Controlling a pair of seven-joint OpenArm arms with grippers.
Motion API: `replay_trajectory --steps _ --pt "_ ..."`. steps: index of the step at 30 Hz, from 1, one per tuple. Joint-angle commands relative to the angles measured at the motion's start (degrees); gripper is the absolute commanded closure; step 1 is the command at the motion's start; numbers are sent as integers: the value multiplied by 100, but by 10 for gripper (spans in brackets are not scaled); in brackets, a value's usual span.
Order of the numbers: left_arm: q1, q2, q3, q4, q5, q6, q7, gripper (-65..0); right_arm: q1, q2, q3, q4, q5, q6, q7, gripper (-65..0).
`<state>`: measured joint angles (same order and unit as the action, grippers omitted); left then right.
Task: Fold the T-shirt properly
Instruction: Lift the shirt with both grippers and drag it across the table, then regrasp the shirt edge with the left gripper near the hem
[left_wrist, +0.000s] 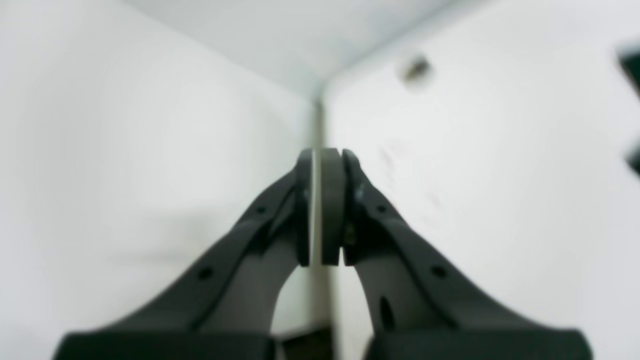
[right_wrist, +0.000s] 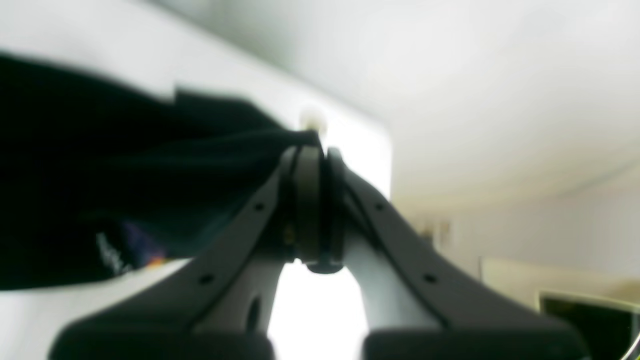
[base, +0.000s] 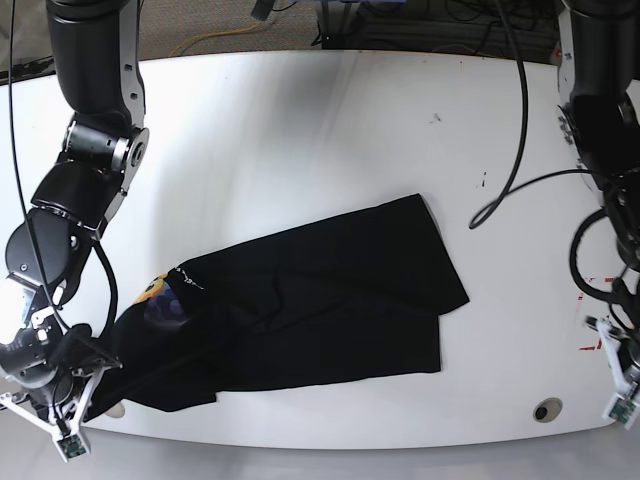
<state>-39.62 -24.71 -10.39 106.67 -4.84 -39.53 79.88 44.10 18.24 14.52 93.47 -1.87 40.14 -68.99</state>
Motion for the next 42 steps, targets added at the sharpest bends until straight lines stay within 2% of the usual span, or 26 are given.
replay_trajectory --steps 1,3,5,10,12,15,21,27,33,41,42 --pt "608 418 15 45 -21 -47 -106 -13 -54 71 205 90 51 -14 240 0" --pt "1003 752 -2 -61 23 -47 -265 -14 -282 71 328 90 51 -14 372 0" --pt "1364 1016 -73 -307 31 -47 -528 -53 -476 71 328 81 51 -14 468 0" --pt "1786 1499 -345 -1300 40 -47 -1319 -294 -933 71 345 90 51 -14 583 0" --pt "1812 1631 -548 -1696 31 -43 -1566 -351 -1082 71 345 90 51 -14 653 0" --pt "1803 1790 -926 -2461 -13 282 -1996 -361 -1240 71 345 90 51 -14 688 0" --pt "1592 2132 -1497 -3595 -21 282 -2515 -367 -1425 -17 442 90 51 -14 697 0" --pt "1293 2370 -1893 -4500 -21 335 -2911 -410 -1539 -44 433 90 51 -14 697 0" --pt "933 2352 -2112 -5617 -21 643 -3473 -411 -1557 -53 433 90 51 -14 697 0" --pt "643 2335 -2139 -6645 -21 704 -3948 -411 -1557 -53 433 90 51 -14 697 0" --pt "617 2335 -2139 -6768 -21 819 -4027 -411 -1557 -53 433 90 51 -14 697 0"
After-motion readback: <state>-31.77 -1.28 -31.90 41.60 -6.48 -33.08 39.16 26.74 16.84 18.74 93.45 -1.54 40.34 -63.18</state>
